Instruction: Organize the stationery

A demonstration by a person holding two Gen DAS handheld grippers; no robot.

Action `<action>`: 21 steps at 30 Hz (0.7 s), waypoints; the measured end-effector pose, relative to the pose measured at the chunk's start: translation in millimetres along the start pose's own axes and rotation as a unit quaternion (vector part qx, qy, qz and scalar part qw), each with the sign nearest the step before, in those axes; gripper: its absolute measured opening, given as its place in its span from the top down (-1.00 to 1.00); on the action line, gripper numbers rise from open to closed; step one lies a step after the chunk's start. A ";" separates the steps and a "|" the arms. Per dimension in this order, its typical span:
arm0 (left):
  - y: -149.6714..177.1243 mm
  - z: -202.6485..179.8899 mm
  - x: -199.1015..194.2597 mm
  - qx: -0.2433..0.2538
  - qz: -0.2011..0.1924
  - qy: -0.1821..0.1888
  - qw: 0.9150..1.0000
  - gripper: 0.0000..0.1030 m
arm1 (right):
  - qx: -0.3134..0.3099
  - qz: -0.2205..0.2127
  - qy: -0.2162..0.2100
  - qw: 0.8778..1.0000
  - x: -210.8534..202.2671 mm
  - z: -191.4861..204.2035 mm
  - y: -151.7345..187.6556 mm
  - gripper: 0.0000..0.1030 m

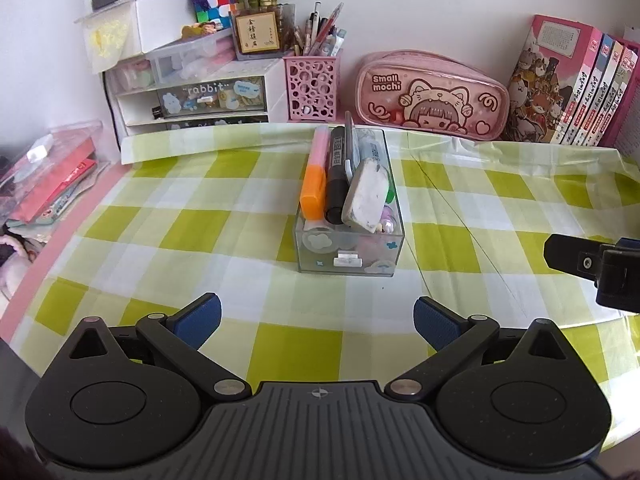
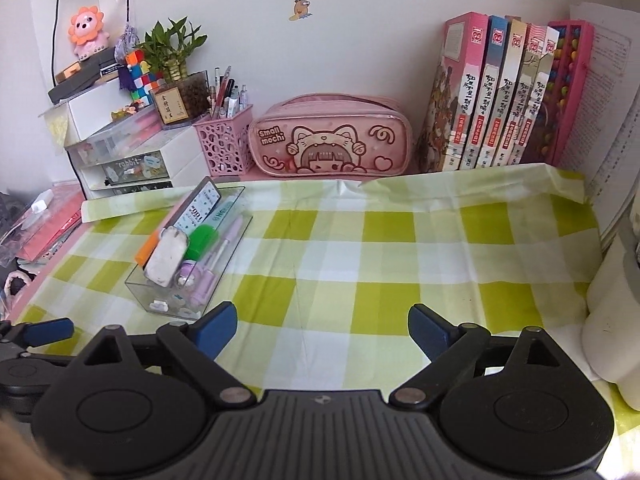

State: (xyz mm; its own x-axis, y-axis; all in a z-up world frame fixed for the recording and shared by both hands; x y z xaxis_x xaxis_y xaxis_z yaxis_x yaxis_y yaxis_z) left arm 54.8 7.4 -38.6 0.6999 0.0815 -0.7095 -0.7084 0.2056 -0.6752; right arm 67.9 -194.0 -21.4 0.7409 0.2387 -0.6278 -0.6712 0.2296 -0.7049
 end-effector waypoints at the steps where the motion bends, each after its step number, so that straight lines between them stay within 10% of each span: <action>1: -0.9 -0.3 -1.4 0.000 -0.001 -0.003 1.000 -0.90 | 0.001 0.002 -0.001 1.000 -0.1 -1.4 0.0 -0.87; 21: -4.1 -4.7 -1.2 0.002 0.006 -0.010 1.000 -0.90 | 0.002 0.012 -0.004 1.000 10.0 -3.3 5.1 -0.89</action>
State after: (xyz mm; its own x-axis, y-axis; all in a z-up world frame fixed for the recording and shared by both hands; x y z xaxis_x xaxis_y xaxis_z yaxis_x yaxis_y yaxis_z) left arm 56.4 1.9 -35.9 0.6937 0.1039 -0.7128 -0.7160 0.2077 -0.6665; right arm 71.9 -193.6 -32.4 0.7240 0.2513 -0.6425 -0.6893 0.2274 -0.6878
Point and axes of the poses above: each gripper's, at about its wrist camera, not at the fingertips, and x roughly the way its jaws point, z to its left, y to its underside, the point moved 7 cm from there along x, roughly the way its jaws point, and after that the axes turned 13 degrees about x, right-handed, at the moved point
